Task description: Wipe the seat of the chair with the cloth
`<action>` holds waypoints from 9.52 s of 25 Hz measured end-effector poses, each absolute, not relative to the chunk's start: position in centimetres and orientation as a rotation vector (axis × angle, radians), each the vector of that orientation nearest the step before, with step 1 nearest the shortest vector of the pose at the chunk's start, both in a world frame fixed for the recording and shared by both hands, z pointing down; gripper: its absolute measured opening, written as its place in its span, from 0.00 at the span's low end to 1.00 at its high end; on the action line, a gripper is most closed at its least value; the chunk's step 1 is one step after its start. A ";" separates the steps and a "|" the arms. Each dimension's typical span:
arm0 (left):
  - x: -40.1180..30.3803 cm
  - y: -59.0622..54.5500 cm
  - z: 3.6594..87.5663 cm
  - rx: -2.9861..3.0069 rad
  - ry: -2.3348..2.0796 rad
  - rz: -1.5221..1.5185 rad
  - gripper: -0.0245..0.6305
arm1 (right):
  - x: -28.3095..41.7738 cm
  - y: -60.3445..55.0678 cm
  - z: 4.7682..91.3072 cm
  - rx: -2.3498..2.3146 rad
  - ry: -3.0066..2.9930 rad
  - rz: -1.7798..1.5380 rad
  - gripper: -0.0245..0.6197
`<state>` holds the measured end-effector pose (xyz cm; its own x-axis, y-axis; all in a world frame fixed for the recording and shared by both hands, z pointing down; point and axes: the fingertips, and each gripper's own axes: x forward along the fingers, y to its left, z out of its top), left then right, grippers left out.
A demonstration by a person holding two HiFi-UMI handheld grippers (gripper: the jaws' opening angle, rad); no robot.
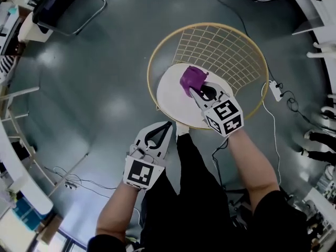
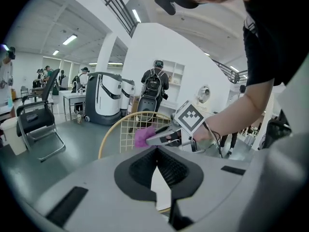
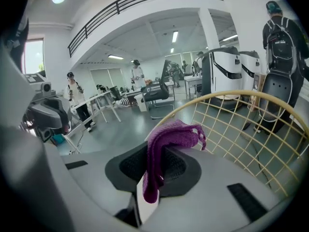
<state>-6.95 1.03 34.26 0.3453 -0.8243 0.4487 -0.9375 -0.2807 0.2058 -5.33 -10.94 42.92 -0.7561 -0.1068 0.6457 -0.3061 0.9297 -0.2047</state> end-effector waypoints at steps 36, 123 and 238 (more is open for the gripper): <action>-10.8 0.9 49.2 2.024 -1.470 0.336 0.05 | -10.8 -14.6 64.9 0.230 -2.076 -0.067 0.13; -4.4 -3.6 52.3 2.058 -1.338 0.385 0.05 | 0.6 -20.0 65.4 0.411 -2.119 0.173 0.13; 2.6 -4.3 50.0 2.168 -1.177 0.402 0.05 | 9.7 -21.8 61.9 0.436 -1.925 -0.198 0.13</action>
<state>2.60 -4.32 50.05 0.5543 -0.6391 0.5332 -0.8317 -0.4017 0.3833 9.72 -21.81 61.92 -0.3335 -0.3903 0.8582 -0.2077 0.9183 0.3369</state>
